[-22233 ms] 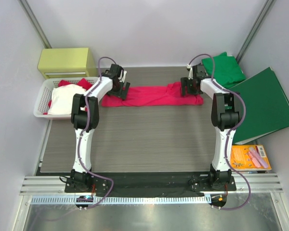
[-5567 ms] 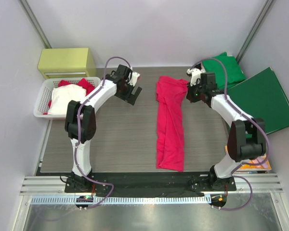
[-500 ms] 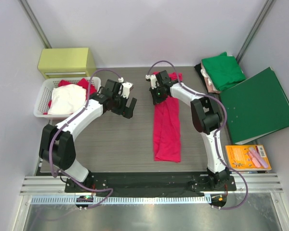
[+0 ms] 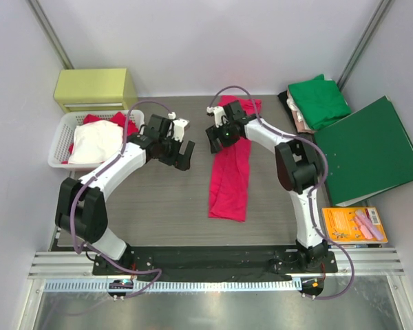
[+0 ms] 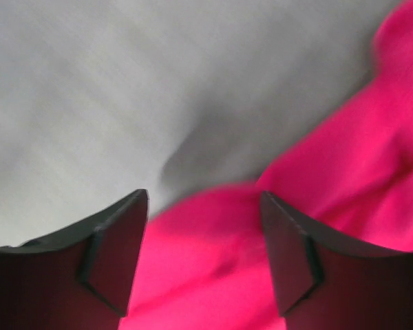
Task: Fold and stack the t-shirts
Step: Grab the bottom of the folded rectangular tshirt with right arm
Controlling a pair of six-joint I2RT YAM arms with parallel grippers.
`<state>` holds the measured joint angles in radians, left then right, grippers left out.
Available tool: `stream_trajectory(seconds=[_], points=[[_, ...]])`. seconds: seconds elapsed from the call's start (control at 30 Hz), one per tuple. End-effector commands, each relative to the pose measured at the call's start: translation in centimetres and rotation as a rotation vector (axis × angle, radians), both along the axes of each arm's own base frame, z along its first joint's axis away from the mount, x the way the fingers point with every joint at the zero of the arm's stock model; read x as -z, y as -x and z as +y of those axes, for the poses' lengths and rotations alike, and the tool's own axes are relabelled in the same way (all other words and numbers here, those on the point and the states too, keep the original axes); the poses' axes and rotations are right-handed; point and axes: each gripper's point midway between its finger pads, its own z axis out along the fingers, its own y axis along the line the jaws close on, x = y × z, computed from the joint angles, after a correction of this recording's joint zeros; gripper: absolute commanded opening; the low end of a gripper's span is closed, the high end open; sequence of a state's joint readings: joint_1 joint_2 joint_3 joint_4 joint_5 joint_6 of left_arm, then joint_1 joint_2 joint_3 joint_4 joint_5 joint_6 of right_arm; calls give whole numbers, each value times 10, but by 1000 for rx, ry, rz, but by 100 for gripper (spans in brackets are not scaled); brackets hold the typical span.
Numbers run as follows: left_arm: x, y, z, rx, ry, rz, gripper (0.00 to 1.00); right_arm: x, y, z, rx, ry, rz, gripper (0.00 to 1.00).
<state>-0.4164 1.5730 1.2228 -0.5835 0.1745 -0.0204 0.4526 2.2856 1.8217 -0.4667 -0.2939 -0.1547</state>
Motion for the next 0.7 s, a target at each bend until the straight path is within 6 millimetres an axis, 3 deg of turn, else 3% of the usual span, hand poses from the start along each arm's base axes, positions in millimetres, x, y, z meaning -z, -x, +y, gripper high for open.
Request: stream_trajectory(seconds=[0.0, 0.07, 0.1, 0.17, 0.2, 0.23, 0.37, 0.4, 0.43, 0.5, 0.53, 0.6, 0.63, 0.67], points=[[2, 8, -11, 38, 72, 23, 100, -128, 24, 1, -48, -132, -193, 76], [6, 22, -23, 88, 141, 75, 100, -150, 40, -12, -42, -126, -220, 80], [10, 29, -30, 115, 177, 115, 100, -175, 56, -23, -35, -127, -243, 82], [12, 48, -47, 184, 273, 196, 100, -167, 83, -42, -47, -98, -205, 84], [18, 53, -52, 197, 286, 232, 100, -186, 97, -58, -21, -88, -250, 84], [19, 56, -57, 213, 298, 250, 100, -162, 114, -71, -4, -54, -197, 85], [22, 81, -89, 313, 409, 412, 100, -138, 172, -104, -27, 6, -116, 86], [20, 84, -97, 324, 442, 449, 100, -120, 190, -114, -15, 31, -51, 86], [28, 87, -103, 332, 453, 498, 100, -123, 198, -118, -7, 21, -59, 85], [28, 89, -118, 362, 470, 531, 100, -109, 211, -124, 9, 21, -22, 80], [40, 89, -121, 349, 467, 577, 100, -109, 210, -128, 34, -6, -15, 75], [39, 79, -129, 350, 474, 597, 100, -106, 211, -129, 36, -55, 24, 74], [55, 76, -130, 340, 457, 636, 100, -107, 211, -129, 31, -108, 63, 74], [57, 74, -131, 339, 448, 646, 100, -96, 213, -130, 34, -120, 142, 74]])
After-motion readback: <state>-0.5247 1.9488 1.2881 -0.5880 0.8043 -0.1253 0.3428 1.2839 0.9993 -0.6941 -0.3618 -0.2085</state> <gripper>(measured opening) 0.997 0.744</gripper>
